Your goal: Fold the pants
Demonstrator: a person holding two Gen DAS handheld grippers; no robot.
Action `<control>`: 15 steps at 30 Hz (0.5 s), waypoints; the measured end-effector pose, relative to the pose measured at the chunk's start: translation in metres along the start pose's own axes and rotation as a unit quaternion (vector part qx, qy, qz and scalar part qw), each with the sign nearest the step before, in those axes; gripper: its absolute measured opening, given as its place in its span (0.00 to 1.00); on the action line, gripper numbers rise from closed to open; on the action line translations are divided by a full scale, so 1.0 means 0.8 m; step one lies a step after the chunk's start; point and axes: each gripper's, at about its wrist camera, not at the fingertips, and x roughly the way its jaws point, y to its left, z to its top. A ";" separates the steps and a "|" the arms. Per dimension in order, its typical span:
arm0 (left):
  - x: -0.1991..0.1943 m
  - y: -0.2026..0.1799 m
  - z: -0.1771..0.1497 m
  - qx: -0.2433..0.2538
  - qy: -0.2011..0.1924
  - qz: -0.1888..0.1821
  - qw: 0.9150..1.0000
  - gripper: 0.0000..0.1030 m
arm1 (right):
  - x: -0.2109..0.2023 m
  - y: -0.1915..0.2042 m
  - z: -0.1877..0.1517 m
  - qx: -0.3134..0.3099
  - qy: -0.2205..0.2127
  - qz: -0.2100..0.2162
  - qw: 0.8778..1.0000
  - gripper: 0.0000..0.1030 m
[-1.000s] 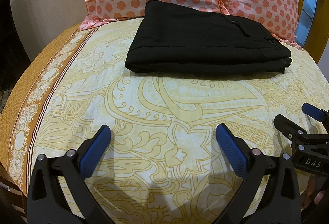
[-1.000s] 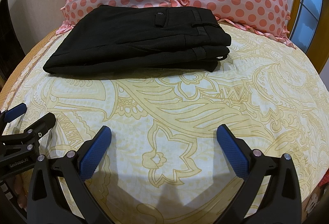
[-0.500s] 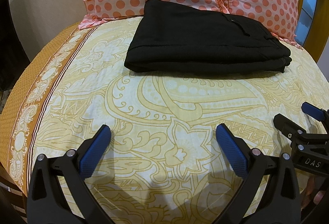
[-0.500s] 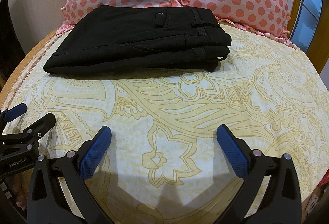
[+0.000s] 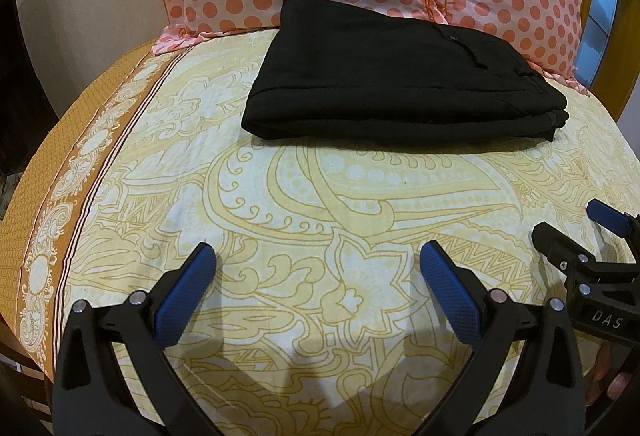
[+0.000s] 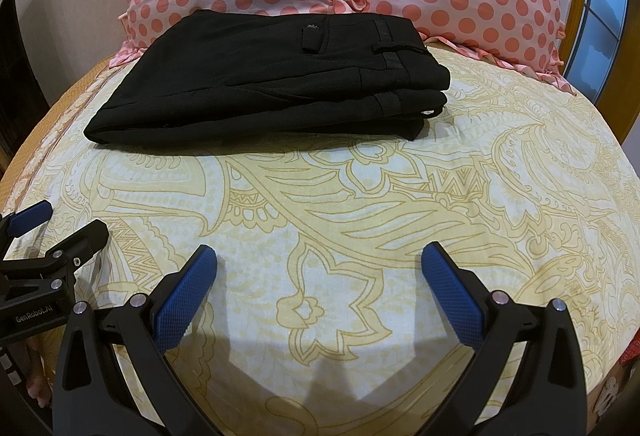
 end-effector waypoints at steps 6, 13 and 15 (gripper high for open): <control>0.000 0.001 0.000 0.000 0.000 0.000 1.000 0.98 | 0.000 0.000 0.000 0.000 0.000 0.000 1.000 0.99; 0.000 0.001 0.000 0.000 -0.001 -0.001 1.000 0.98 | 0.000 0.000 0.000 0.000 0.000 0.000 1.000 0.99; 0.000 0.002 0.000 0.001 -0.002 -0.001 1.000 0.98 | 0.000 0.000 0.000 0.000 0.000 0.000 1.000 0.99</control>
